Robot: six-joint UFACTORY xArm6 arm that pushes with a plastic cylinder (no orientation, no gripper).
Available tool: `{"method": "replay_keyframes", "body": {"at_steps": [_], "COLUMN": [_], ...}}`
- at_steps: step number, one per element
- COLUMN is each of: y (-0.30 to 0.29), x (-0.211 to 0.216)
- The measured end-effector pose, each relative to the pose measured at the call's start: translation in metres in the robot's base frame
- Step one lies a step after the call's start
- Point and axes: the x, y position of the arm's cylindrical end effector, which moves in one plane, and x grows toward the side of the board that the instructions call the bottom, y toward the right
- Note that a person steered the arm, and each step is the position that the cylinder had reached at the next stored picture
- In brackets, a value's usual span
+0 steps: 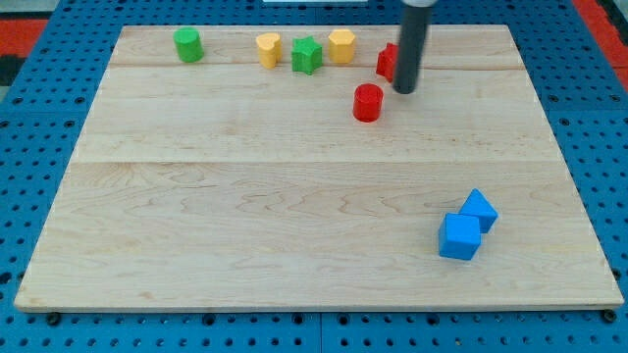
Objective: Keep the red star at the bottom of the green star
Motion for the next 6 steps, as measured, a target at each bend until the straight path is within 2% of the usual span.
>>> {"method": "replay_keyframes", "body": {"at_steps": [1,3,4,6], "y": [0.045,0.02,-0.001,-0.064], "x": [-0.021,-0.07,-0.072,-0.018]}}
